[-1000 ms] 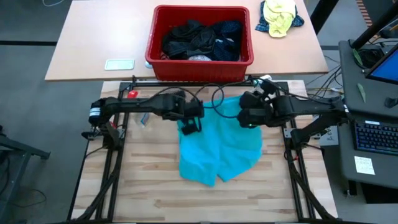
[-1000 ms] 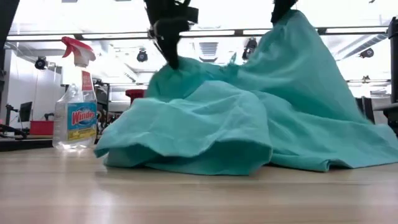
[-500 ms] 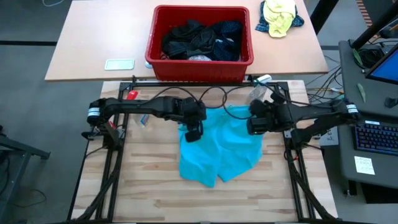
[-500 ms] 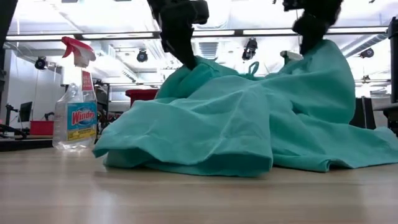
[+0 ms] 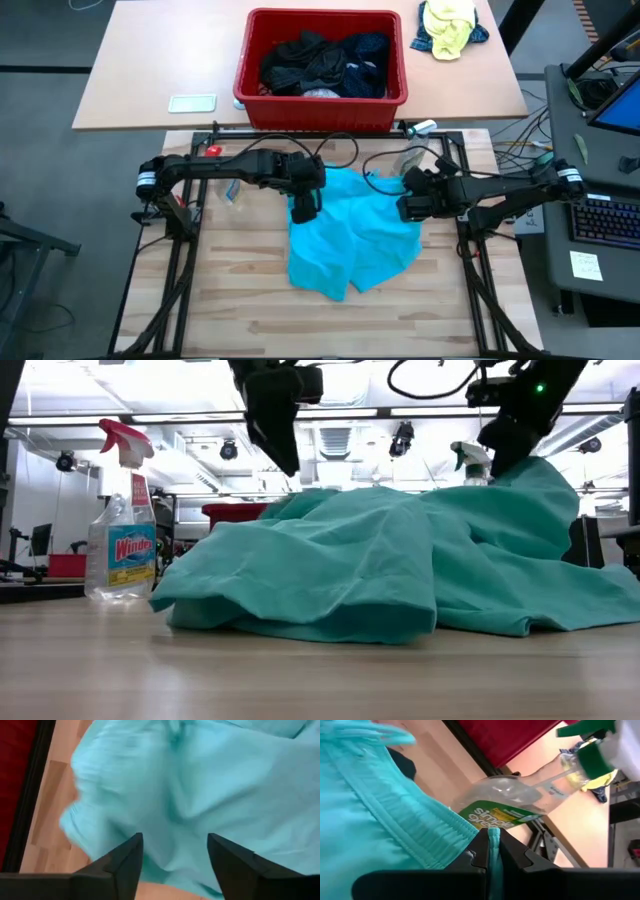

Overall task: Fold Laundry from Bin
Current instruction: Fold the light blue shorts

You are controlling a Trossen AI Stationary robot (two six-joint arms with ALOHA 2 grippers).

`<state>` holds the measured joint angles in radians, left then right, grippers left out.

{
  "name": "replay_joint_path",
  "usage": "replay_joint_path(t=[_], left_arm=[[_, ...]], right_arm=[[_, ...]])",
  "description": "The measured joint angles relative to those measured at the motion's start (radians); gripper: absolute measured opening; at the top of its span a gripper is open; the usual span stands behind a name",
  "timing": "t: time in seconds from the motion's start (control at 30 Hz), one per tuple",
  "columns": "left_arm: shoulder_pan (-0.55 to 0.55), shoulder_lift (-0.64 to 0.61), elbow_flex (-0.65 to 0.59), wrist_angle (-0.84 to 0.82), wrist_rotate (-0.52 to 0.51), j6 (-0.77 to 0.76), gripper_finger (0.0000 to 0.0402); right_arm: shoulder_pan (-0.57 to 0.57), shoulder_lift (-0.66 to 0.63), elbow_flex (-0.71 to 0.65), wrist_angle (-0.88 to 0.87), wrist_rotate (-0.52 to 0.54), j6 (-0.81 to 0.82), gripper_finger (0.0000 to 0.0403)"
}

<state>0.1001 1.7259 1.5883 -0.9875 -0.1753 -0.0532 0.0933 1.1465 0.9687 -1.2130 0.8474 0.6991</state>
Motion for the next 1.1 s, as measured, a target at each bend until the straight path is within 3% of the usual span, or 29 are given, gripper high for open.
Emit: replay_joint_path(t=[0.1,0.23,0.43,0.6,1.1], left_arm=[[0.001,-0.033,-0.067,0.062,-0.024,-0.010,0.0224],[0.023,-0.143,-0.257,0.219,-0.099,-0.038,0.0227],[0.121,-0.322,-0.549,0.625,-0.069,-0.175,0.0222],[0.183,-0.319,-0.711,0.924,-0.069,-0.327,0.0222],[0.171,-0.087,-0.748,0.966,-0.069,-0.474,0.0222]], right_arm=[[0.000,0.000,-0.024,0.049,-0.002,-0.006,0.0013],[0.000,0.001,-0.041,0.075,-0.012,-0.027,0.0013],[0.000,0.000,-0.041,0.087,-0.016,-0.029,0.0013],[0.000,0.000,-0.042,0.150,-0.011,-0.028,0.0013],[0.000,0.000,-0.056,0.179,-0.014,-0.016,0.0013]])
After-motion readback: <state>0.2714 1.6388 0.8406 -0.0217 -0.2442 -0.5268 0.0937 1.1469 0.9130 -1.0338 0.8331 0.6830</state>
